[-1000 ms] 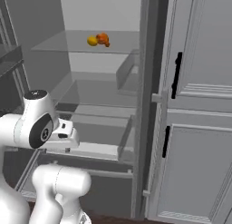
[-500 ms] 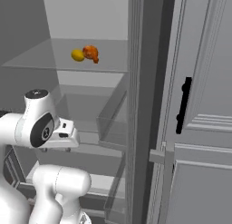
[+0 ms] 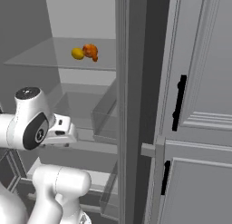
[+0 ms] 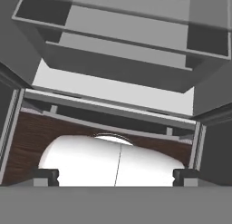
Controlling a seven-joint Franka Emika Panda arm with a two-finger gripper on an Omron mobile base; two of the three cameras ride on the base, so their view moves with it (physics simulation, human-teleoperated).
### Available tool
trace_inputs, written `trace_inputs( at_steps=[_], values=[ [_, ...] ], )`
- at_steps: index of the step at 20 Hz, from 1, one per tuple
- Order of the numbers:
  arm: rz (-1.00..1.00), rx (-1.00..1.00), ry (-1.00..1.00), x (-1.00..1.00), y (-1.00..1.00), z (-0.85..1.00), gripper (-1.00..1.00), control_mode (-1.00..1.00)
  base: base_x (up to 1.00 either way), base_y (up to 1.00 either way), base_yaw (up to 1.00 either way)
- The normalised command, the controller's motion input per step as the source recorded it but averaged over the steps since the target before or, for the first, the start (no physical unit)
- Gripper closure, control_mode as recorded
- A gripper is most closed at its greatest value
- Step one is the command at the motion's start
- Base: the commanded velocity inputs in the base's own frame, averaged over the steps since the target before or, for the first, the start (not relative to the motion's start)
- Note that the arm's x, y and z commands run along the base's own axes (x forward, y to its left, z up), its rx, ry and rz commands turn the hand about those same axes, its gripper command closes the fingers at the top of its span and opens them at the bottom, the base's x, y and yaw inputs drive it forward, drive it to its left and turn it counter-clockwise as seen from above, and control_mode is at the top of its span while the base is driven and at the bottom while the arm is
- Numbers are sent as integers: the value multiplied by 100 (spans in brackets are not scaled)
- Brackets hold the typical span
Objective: Place one lemon and one chicken drumstick in each tupperware on the nearby counter, to pack two identical lunches.
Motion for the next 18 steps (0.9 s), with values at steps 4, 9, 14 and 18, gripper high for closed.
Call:
trace_inputs(
  at_steps=[4,9,14,18],
  values=[
    [4,-8,-54,-2,0,87,-100,-100,0,0,0],
    [0,-2,-45,6,0,100,-100,-100,0,0,0],
    [-6,1,-25,44,0,100,-100,-100,0,0,0],
    [-6,6,-6,77,0,100,-100,-100,0,0,0]
  ],
)
